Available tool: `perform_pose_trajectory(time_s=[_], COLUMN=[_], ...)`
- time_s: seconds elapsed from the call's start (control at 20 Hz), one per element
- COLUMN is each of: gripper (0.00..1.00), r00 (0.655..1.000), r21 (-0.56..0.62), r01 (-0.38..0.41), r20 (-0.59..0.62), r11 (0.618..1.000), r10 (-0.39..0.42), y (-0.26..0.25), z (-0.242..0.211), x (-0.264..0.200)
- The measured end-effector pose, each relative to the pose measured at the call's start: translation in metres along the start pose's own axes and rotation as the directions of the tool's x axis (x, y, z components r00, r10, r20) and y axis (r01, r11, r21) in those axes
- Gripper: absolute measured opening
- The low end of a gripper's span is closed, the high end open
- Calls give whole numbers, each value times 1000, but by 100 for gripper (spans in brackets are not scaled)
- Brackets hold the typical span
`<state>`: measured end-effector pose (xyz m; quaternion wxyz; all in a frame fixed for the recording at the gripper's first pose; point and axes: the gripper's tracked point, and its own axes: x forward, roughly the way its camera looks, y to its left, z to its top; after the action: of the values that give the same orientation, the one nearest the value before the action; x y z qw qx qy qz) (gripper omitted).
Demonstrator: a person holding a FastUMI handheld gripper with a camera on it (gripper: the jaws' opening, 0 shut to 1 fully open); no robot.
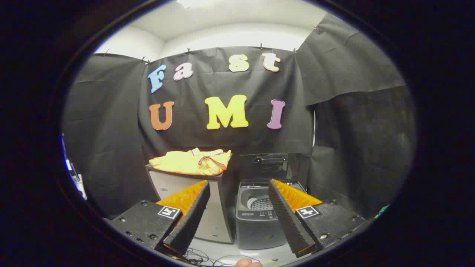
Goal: Put the clothes into the washing machine and then close the washing machine lid.
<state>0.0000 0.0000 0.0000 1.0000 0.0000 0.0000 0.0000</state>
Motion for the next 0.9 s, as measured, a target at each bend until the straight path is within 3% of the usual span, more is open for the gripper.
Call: perform_pose_trajectory(time_s=[0.9], gripper=[99], r00=[998], r21=[-48], r01=[-37], r20=[44], r11=[998], r10=[39], y=[10], z=[29], x=[4])
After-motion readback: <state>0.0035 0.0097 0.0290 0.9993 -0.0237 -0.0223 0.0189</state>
